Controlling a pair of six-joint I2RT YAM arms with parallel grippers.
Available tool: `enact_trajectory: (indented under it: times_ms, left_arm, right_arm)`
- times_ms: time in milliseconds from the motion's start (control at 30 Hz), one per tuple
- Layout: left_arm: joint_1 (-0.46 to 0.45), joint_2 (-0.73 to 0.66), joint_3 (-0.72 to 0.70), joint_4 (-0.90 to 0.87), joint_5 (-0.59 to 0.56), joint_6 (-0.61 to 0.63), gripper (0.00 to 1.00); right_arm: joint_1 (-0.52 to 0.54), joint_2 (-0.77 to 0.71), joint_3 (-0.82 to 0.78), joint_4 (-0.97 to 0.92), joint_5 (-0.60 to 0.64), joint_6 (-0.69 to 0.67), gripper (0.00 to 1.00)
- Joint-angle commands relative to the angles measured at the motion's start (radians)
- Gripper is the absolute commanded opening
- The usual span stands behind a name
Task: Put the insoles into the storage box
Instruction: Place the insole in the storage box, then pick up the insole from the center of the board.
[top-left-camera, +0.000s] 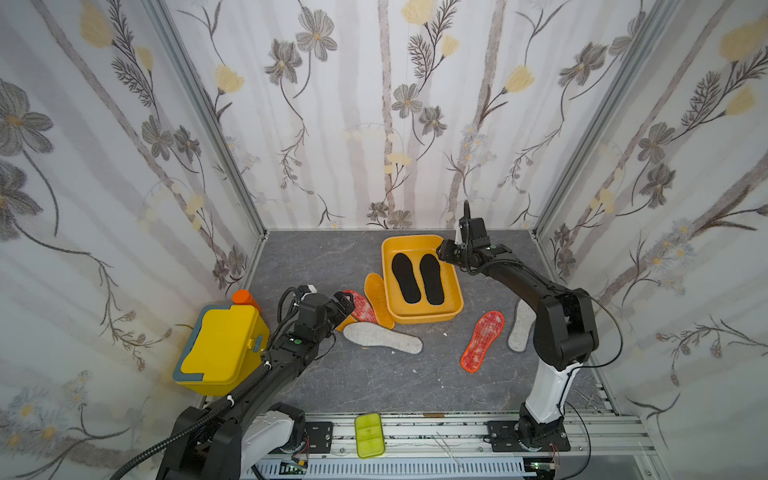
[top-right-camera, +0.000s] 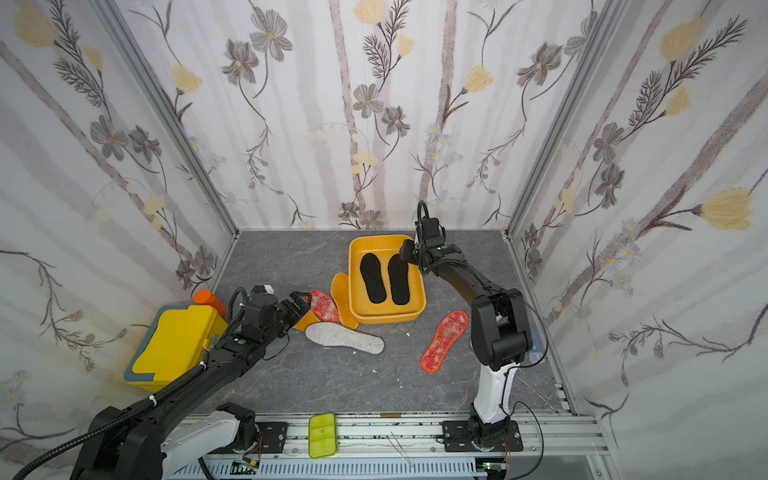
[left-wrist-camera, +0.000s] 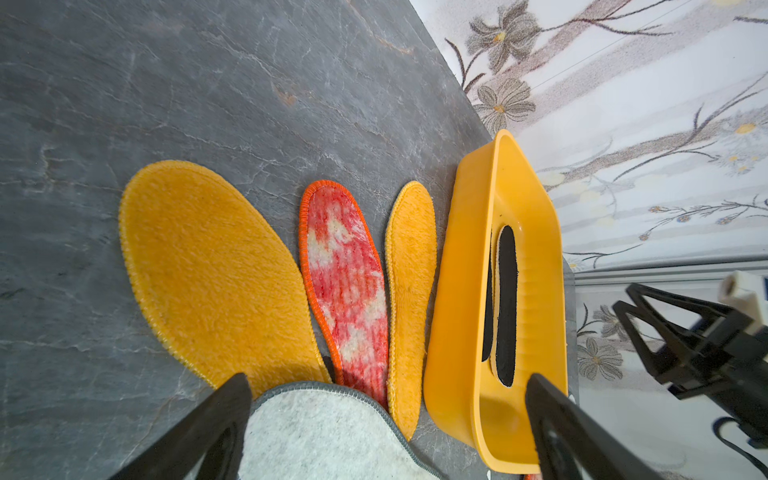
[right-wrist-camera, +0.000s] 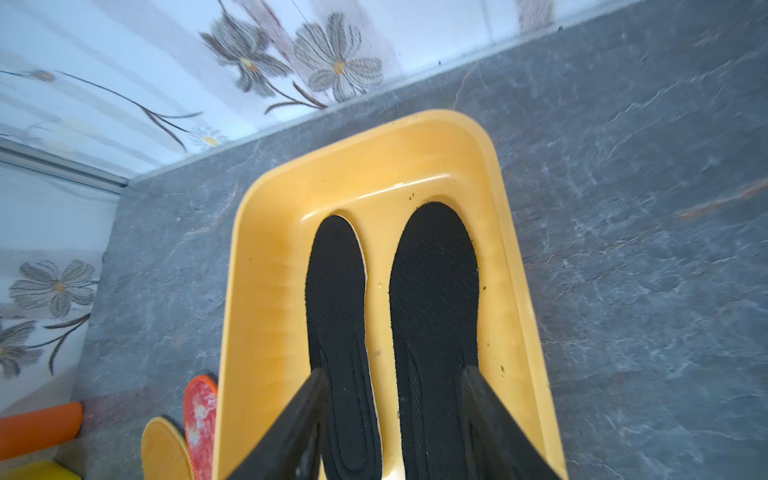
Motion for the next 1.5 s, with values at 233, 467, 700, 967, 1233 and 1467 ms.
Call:
enact_trajectory:
  times_ms: [233,467,700,967,1233,1467]
  left_arm:
    - [-0.012,0.037,-0.049,0.070,0.030,-0.041,1.00]
    - [-0.017,0.049,-0.065,0.077,0.032,-0.053,1.00]
    - [-0.016,0.063,-0.083,0.091,0.052,-0.078,1.00]
    - [-0.019,0.050,-0.118,0.124,0.081,-0.118,1.00]
    - [-0.024,0.048,-0.133,0.150,0.106,-0.151,1.00]
    - [-0.036,0.043,-0.139,0.142,0.100,-0.165,1.00]
  right_arm:
    - [-0.026,-0.237,-0.195,-0.001,-0.192,-0.282,0.62]
    - [0.015,-0.368,-0.354,0.126,-0.328,-0.299,0.65]
    - [0.146,-0.411,-0.452,0.185,-0.357,-0.390,0.65]
    - [0.348,-0.381,-0.526,0.203,-0.302,-0.482,0.65]
    - [0.491,-0.276,-0.546,0.206,-0.202,-0.564,0.63]
    - [0.564,-0.172,-0.552,0.213,-0.135,-0.592,0.62]
